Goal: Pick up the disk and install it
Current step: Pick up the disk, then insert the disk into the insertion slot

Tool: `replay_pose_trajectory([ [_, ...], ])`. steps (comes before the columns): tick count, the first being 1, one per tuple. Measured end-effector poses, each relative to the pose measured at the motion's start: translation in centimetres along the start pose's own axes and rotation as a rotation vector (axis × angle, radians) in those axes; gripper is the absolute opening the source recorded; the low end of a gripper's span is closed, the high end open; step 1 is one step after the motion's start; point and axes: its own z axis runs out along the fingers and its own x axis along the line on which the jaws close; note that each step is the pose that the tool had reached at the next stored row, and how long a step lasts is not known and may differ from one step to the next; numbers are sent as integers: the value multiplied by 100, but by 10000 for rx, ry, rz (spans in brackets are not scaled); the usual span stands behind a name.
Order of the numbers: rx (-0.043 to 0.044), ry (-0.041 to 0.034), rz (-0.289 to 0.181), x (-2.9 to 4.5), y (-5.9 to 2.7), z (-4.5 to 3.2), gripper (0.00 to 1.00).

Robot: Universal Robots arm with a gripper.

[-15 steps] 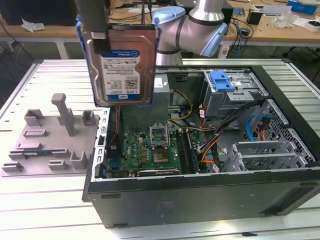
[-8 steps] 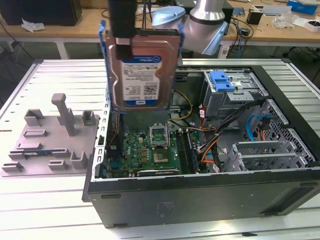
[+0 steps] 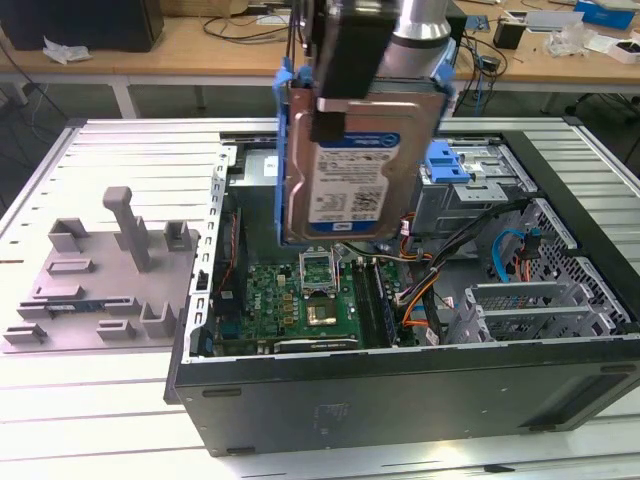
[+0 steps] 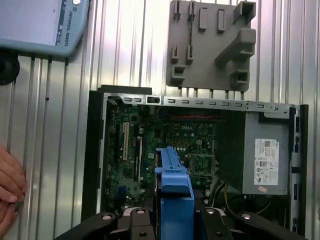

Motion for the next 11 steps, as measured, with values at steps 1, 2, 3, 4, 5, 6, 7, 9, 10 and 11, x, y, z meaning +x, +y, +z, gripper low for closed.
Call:
replay_pose_trajectory([
  [1,0,0,0,11,-16,-1,36],
  [2,0,0,0,16,-22,-2,36],
  [3,0,0,0,16,-22,-2,36],
  [4,0,0,1,16,-22,-2,36],
  [5,-1,1,0,17,-24,-2,36],
  [6,-1,1,0,17,-26,-3,36],
  [7,0,1,0,17,-26,-3,36],
  [9,-1,1,0,17,-27,-3,36],
  [10,-1,1,0,17,-27,-3,36],
  [11,0,1,0,17,-28,-3,36],
])
